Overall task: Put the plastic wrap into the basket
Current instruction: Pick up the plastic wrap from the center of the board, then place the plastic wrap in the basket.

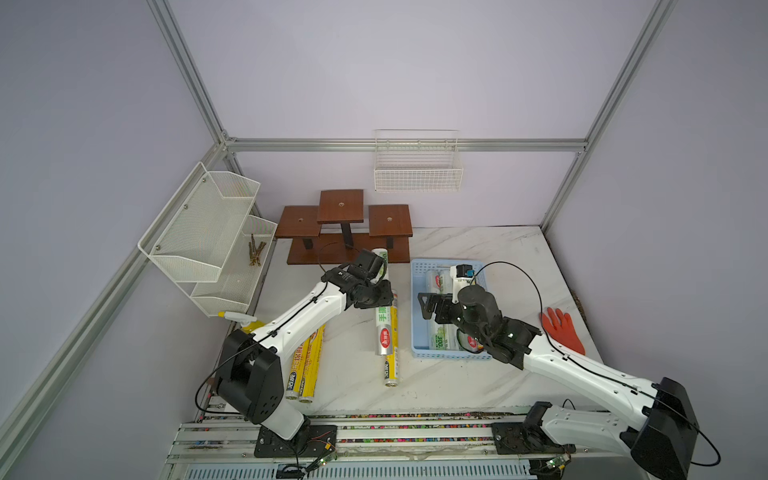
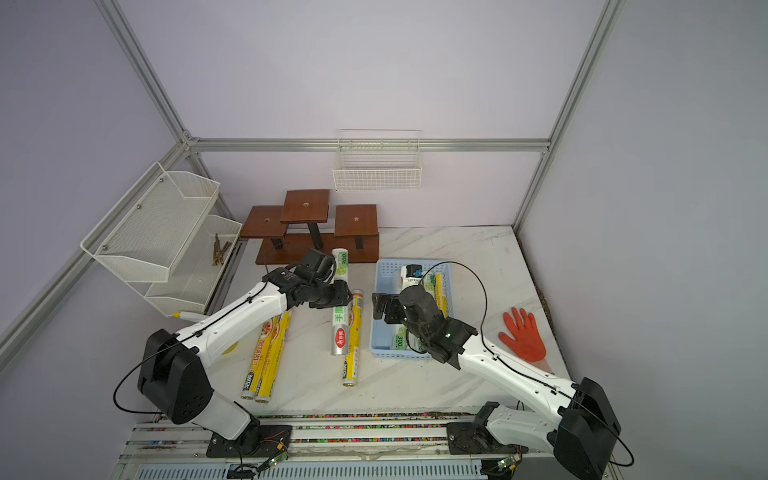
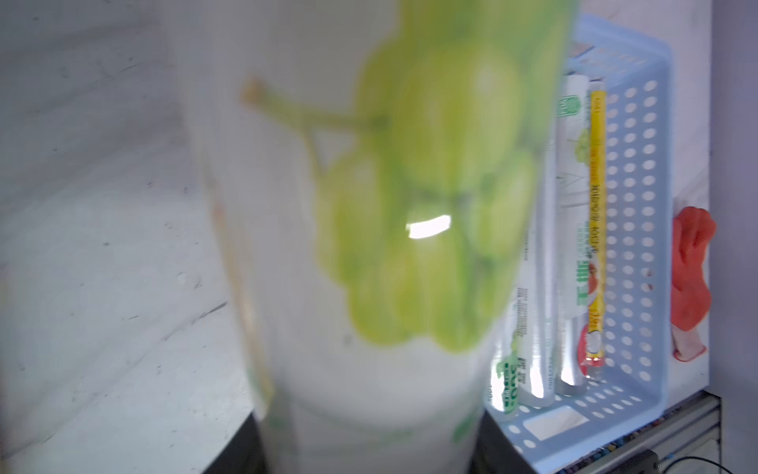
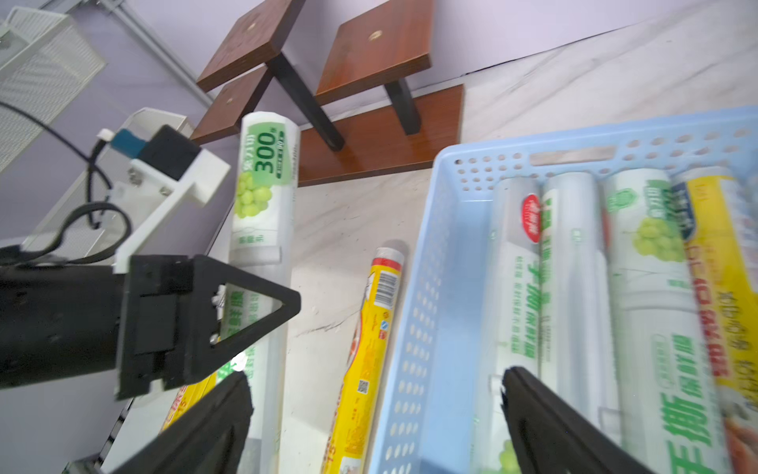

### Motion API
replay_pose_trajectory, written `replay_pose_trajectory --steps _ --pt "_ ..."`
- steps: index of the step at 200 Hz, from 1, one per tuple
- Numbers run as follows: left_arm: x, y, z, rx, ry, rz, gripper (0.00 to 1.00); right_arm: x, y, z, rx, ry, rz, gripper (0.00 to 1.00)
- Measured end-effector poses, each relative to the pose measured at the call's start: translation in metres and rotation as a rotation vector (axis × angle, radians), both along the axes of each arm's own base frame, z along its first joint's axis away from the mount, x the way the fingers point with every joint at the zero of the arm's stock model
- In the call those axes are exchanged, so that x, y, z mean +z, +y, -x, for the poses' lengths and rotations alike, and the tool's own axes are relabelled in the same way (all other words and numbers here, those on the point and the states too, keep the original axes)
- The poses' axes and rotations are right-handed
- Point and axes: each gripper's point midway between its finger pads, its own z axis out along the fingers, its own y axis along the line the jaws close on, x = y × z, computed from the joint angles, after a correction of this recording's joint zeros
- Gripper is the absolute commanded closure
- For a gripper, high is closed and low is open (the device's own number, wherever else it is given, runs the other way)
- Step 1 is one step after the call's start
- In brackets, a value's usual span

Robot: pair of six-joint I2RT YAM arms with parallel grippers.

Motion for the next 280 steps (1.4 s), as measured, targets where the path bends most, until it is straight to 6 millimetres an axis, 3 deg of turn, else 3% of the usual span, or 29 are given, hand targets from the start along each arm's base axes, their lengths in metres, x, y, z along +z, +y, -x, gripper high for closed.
replay_pose_trajectory --steps 31,59,86,118,172,220,280 --pt "0.009 -0.045 -0.008 -0.066 -0.018 0.057 0.67 -0.015 -0.03 -0.003 -0.065 0.041 -0.001 0.01" --pt "0.008 -0.077 -0.014 -0.106 -0.01 0.082 0.67 -0.023 -0.04 0.002 -0.08 0.065 0.001 0.01" --pt "0.002 -0.096 -0.023 -0.119 -0.002 0.088 0.67 -0.021 -0.049 0.005 -0.095 0.061 -0.007 0.01" --pt "-0.009 -0.104 -0.03 -0.104 0.018 0.075 0.67 -0.018 -0.058 0.007 -0.116 0.053 -0.015 0.01" --pt "-0.023 -0.118 -0.043 -0.086 0.086 0.006 0.66 -0.031 -0.064 0.009 -0.129 0.082 0.002 0.01" --pt "-0.052 -0.121 -0.024 -0.1 0.182 -0.093 0.64 -0.038 -0.066 0.01 -0.134 0.093 0.012 0.01" --pt "-0.067 -0.119 -0.024 -0.084 0.224 -0.133 0.6 -0.048 -0.07 0.012 -0.152 0.117 0.013 0.01"
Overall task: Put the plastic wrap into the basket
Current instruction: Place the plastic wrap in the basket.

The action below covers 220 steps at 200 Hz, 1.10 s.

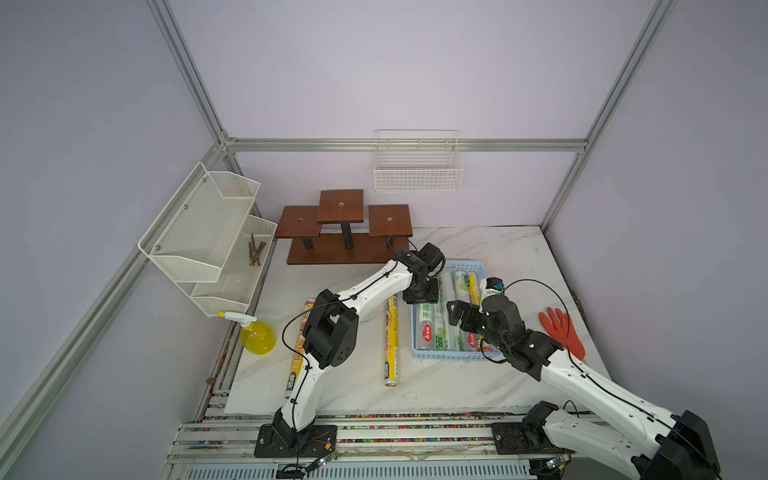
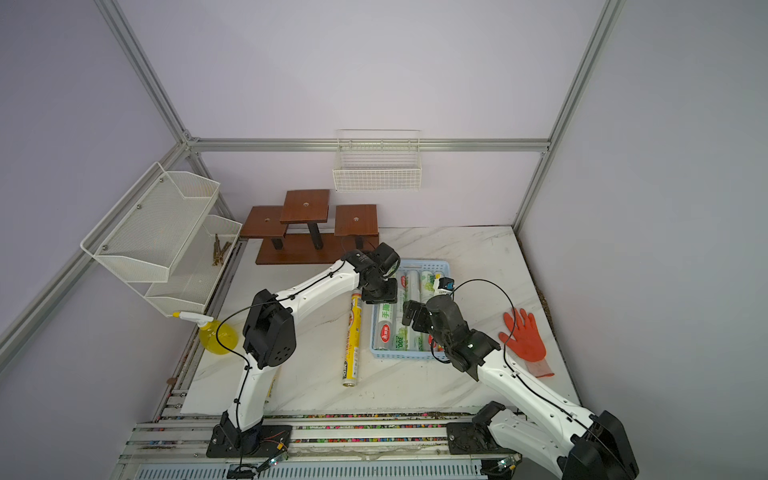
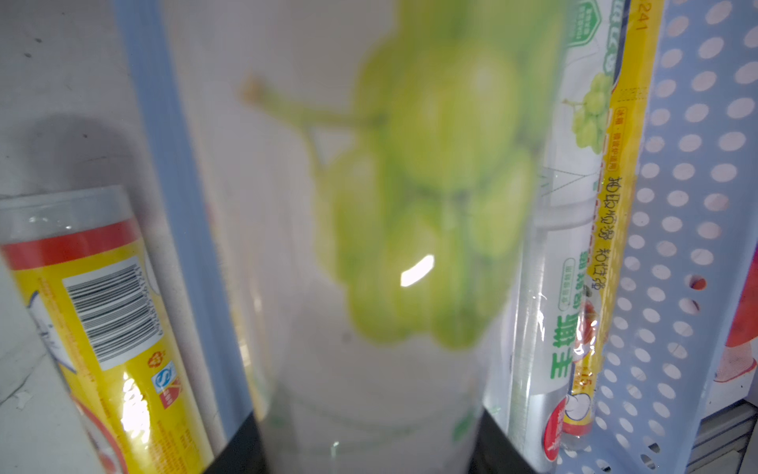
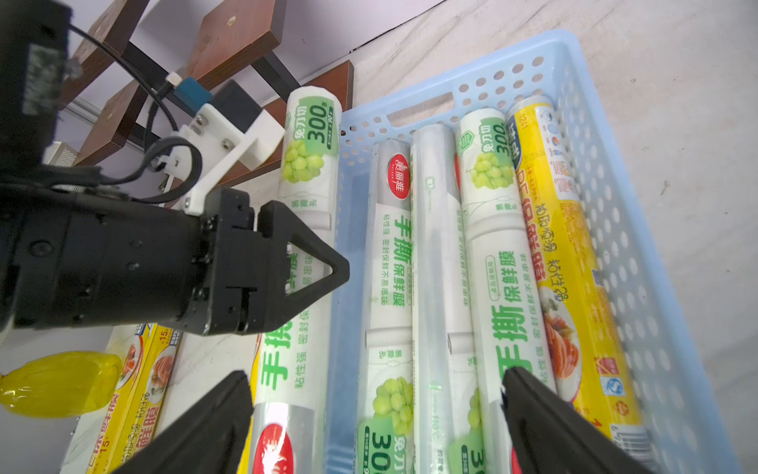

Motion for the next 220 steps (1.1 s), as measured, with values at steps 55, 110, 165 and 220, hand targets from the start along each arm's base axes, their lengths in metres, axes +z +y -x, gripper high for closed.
replay_pose_trajectory --steps 55,110,165,220 --pt "-0.017 0.0 -0.002 0.031 0.029 -0.022 0.48 -0.005 -0.001 0.002 -0.004 0.011 -0.002 0.01" --pt "-0.021 0.0 -0.004 0.051 0.034 -0.033 0.39 -0.006 -0.001 0.002 -0.007 0.015 -0.01 0.01" --pt "-0.018 0.003 -0.004 0.066 0.034 -0.047 0.43 -0.006 0.0 0.002 -0.005 0.019 -0.016 0.01" --pt "-0.019 0.007 -0.004 0.071 0.021 -0.076 0.48 -0.006 0.0 0.002 -0.006 0.019 -0.018 0.01"
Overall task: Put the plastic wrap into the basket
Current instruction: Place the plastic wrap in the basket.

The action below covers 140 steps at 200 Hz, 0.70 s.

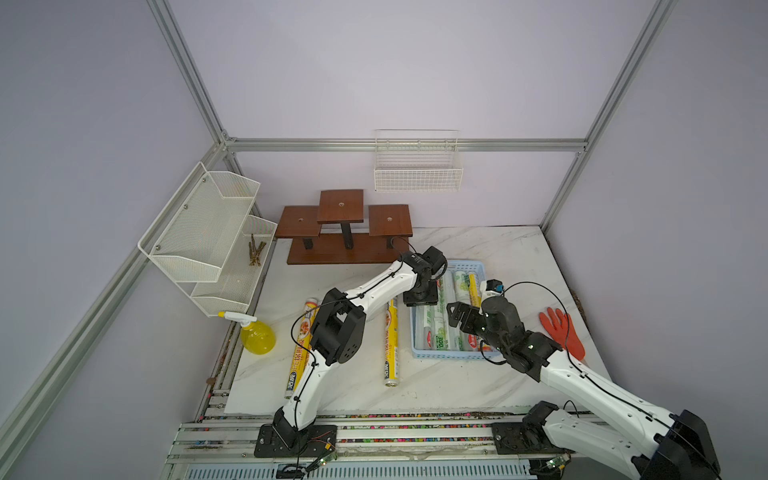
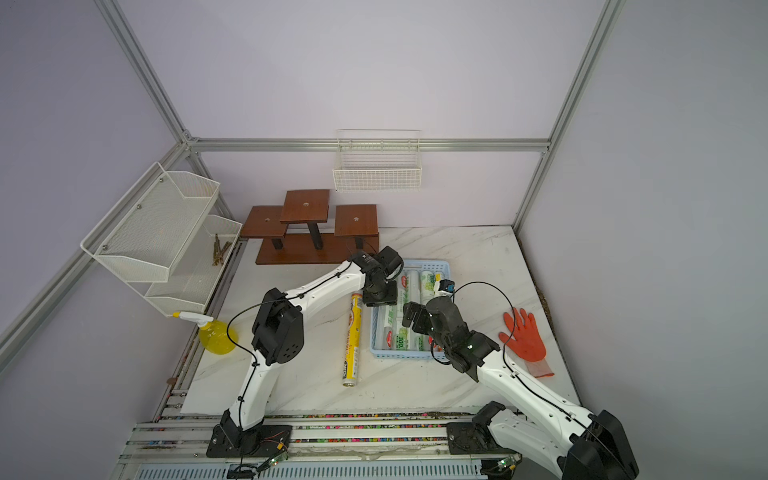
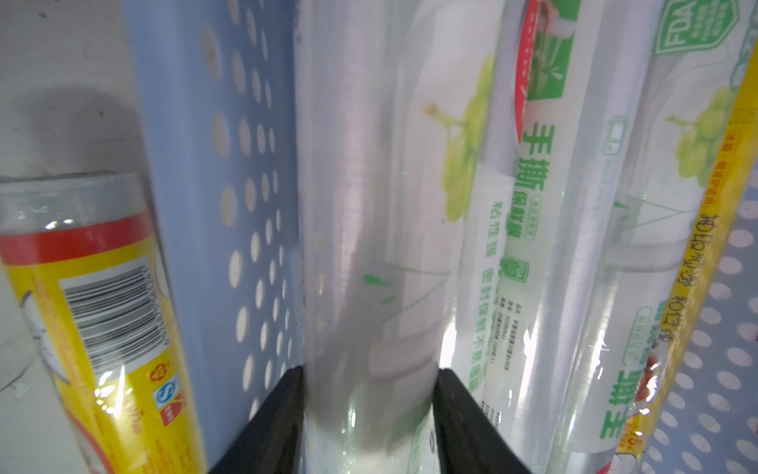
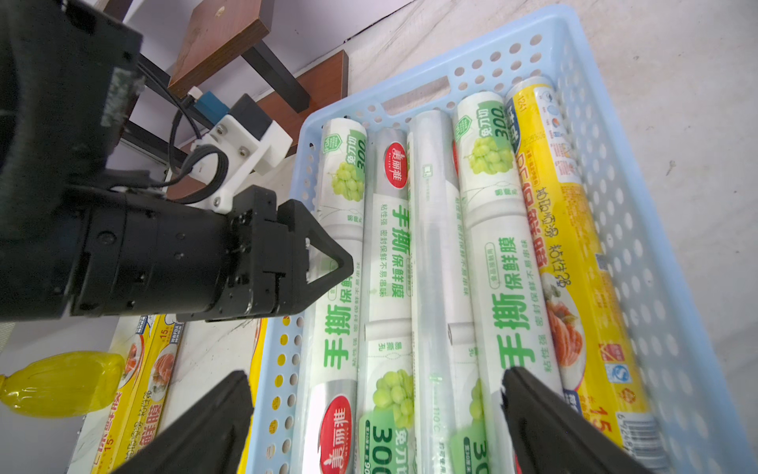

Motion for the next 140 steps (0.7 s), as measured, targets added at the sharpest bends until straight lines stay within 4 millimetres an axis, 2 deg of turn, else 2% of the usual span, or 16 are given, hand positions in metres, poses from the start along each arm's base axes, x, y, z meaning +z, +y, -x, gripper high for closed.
replay_pose_trajectory --steps 105,140 --pt "0.0 -0.002 0.005 0.002 -0.031 -0.042 0.45 -0.004 -0.003 0.002 -0.008 0.005 0.005 0.01" --pt "0.013 0.001 0.004 0.008 -0.061 -0.04 0.47 0.005 -0.007 0.001 -0.026 -0.024 -0.001 0.01"
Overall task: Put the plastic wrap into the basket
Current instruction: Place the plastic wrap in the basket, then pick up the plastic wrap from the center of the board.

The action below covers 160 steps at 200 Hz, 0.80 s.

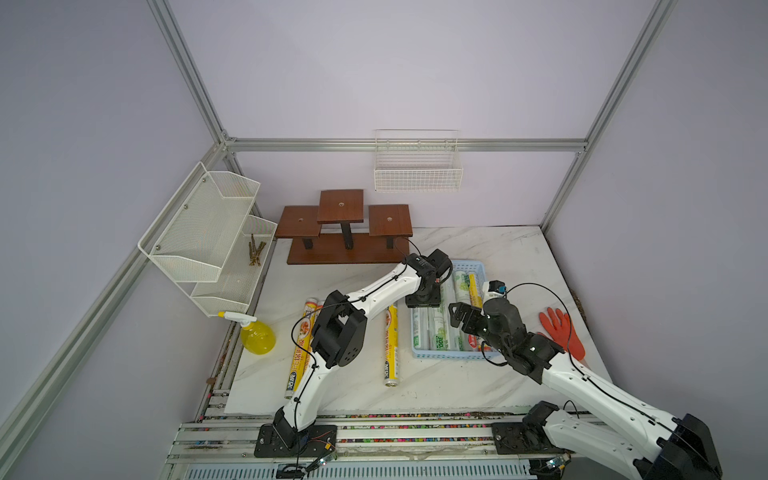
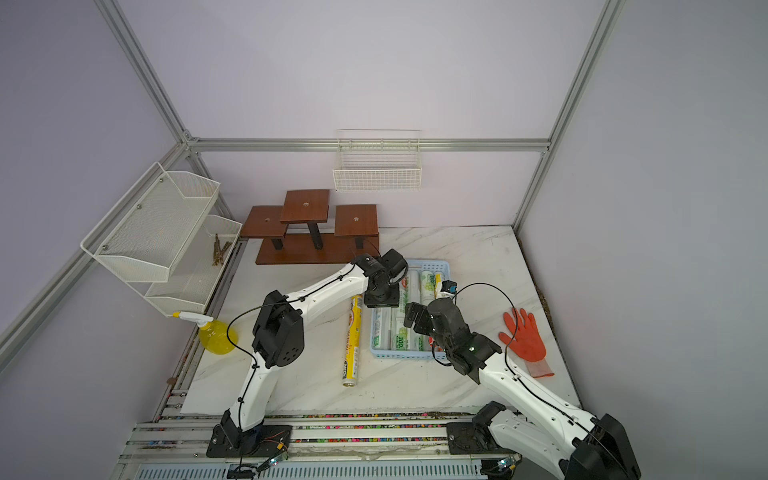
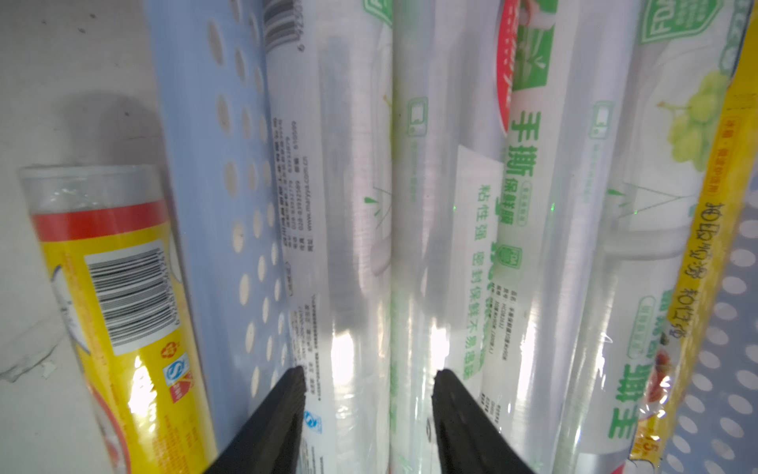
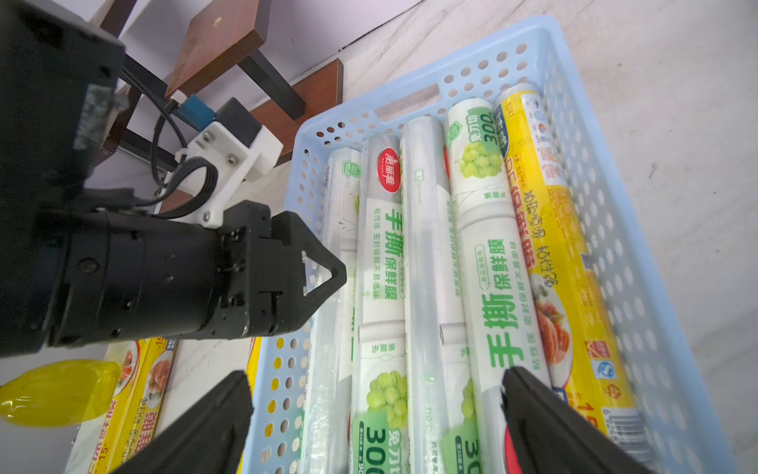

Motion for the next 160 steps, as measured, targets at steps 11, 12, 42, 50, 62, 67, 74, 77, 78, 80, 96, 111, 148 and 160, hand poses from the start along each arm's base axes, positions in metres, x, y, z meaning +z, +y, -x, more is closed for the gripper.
replay_pose_trajectory --steps 11,12,42,50,62,67,74,77,78,80,96,111,148,160 --pt "0.01 0.005 0.001 0.004 -0.022 0.002 0.48 0.006 -0.001 0.001 -0.004 -0.017 -0.007 0.01" --pt "0.011 0.006 0.001 0.005 -0.026 0.002 0.48 0.006 -0.002 0.001 -0.004 -0.019 -0.008 0.01" --pt "0.047 0.026 0.007 0.02 -0.127 0.02 0.51 0.027 -0.003 0.003 -0.002 -0.082 -0.043 0.01" --pt "0.057 0.032 0.009 0.028 -0.16 0.028 0.51 0.032 -0.003 0.003 0.002 -0.098 -0.051 0.01" --pt "0.07 0.043 0.012 0.042 -0.207 0.039 0.51 0.039 0.0 0.003 0.017 -0.12 -0.065 0.01" --pt "0.075 0.047 0.014 0.047 -0.225 0.045 0.5 0.041 0.001 0.003 0.024 -0.128 -0.068 0.01" --pt "0.08 0.052 0.016 0.051 -0.246 0.053 0.49 0.043 0.004 0.003 0.039 -0.135 -0.075 0.01" --pt "0.082 0.054 0.017 0.053 -0.254 0.057 0.49 0.043 0.005 0.003 0.046 -0.137 -0.078 0.01" --pt "0.083 0.055 0.017 0.053 -0.258 0.059 0.49 0.043 0.005 0.003 0.047 -0.137 -0.079 0.01" --pt "0.084 0.056 0.018 0.053 -0.265 0.06 0.48 0.044 0.007 0.003 0.052 -0.139 -0.081 0.01" --pt "0.086 0.069 0.022 0.066 -0.294 0.074 0.46 0.046 0.018 0.003 0.107 -0.144 -0.1 0.01" --pt "0.078 0.083 0.028 0.08 -0.297 0.073 0.45 0.044 0.034 0.001 0.176 -0.137 -0.123 0.01" --pt "0.044 0.119 0.043 0.119 -0.239 0.043 0.41 0.03 0.069 -0.008 0.305 -0.077 -0.154 0.01" --pt "0.033 0.126 0.049 0.124 -0.208 0.041 0.37 0.025 0.078 -0.009 0.335 -0.052 -0.156 0.01"
